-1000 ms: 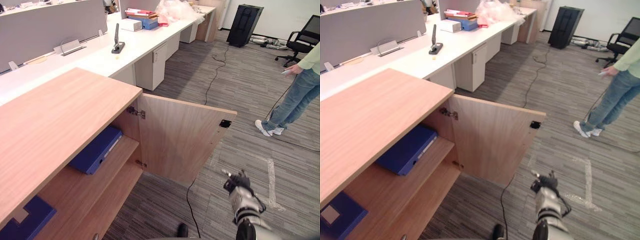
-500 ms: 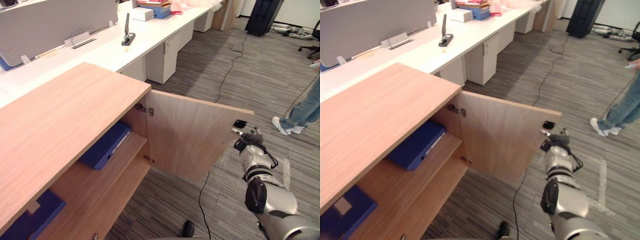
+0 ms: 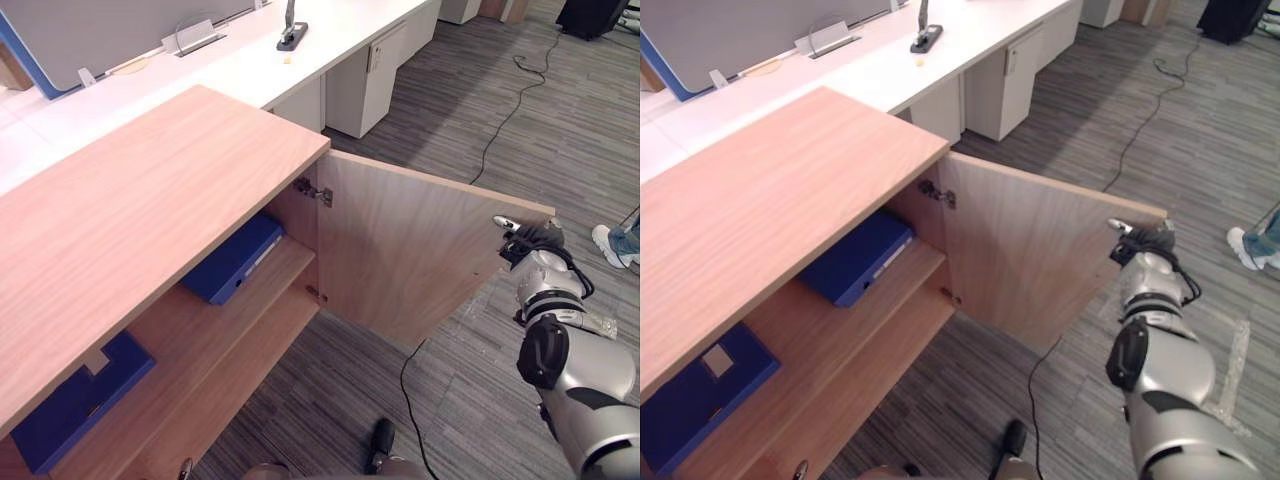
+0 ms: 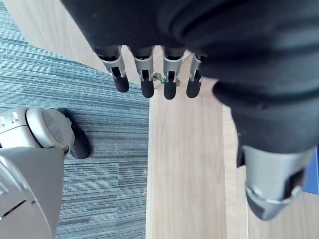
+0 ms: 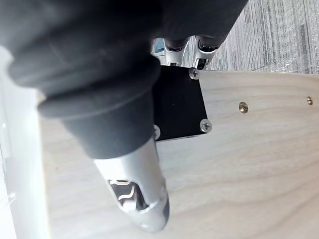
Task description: Walk over to the cabinet, pick up the folder, carry it to the office cabinet, place the folder inside the office cabinet, then close the office cabinet door
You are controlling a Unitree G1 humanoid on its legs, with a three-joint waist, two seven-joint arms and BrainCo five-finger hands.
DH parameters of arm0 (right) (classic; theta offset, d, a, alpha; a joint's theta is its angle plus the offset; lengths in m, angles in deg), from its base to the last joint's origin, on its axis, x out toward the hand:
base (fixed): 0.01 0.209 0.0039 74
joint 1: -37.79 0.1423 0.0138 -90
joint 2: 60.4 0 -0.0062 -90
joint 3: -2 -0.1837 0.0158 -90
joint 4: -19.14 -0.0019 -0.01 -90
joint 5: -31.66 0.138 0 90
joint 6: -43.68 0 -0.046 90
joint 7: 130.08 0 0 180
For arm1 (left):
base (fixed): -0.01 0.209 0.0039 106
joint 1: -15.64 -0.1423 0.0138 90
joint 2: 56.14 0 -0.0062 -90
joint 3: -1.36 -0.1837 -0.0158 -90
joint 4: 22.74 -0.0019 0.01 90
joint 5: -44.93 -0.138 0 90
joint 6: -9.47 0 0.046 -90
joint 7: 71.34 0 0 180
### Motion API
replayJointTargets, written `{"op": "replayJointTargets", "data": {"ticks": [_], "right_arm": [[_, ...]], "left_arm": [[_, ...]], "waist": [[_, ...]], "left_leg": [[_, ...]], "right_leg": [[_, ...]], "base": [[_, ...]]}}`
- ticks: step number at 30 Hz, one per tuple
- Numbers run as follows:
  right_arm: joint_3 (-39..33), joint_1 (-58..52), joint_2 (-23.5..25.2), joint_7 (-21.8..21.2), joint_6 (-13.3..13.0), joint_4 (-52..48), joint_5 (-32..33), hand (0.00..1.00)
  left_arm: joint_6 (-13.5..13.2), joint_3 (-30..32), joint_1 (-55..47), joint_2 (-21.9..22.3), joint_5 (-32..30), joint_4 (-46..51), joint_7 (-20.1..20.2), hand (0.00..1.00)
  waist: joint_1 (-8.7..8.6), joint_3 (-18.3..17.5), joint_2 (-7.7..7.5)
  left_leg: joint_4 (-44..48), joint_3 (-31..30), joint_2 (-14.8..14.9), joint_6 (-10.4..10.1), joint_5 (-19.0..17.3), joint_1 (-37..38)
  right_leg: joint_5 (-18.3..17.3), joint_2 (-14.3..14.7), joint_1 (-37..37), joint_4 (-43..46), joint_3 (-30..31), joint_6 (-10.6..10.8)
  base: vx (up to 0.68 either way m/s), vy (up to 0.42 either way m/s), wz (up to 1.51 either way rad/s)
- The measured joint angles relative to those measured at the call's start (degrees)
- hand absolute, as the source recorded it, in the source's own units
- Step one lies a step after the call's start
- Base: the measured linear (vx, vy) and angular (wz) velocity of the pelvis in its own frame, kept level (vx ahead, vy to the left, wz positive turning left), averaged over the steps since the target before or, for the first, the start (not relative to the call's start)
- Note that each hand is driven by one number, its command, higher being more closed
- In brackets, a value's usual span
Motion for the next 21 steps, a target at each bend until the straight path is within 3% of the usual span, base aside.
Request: {"op": "replayJointTargets", "data": {"ticks": [7, 12, 21], "right_arm": [[12.8, -0.7, -1.2, -3.7, -1.9, -2.0, 2.9, 0.00], [30.7, -5.7, -4.0, -4.8, -2.0, -11.9, 0.0, 0.00], [47.3, -10.9, -7.9, -11.8, -2.1, -24.3, -1.9, 0.00]], "left_arm": [[-0.2, 0.0, 0.3, -0.3, 0.0, -0.1, 0.0, 0.00], [-0.4, 0.0, 0.6, -0.7, 0.0, -0.1, 0.1, 0.00], [-1.6, -1.3, 1.5, -1.4, 0.0, -0.1, 1.1, 0.00]], "waist": [[-1.30, 0.5, 0.86], [-2.08, 0.5, 0.88], [-3.84, 0.4, 0.92]], "left_leg": [[0.0, 0.0, 0.3, -0.1, -0.1, -0.3], [1.4, 1.5, 1.1, -0.3, -0.2, -1.0], [4.3, 3.1, 3.4, -0.7, -0.4, -1.1]], "right_leg": [[0.0, 0.4, -0.4, 0.0, 0.1, 0.0], [0.1, 1.8, -1.9, 0.0, 2.3, -0.3], [-0.9, 4.7, -2.0, 0.0, 4.8, -1.5]], "base": [[0.04, 0.050, -0.02], [0.05, 0.037, -0.26], [0.06, 0.034, -0.20]]}}
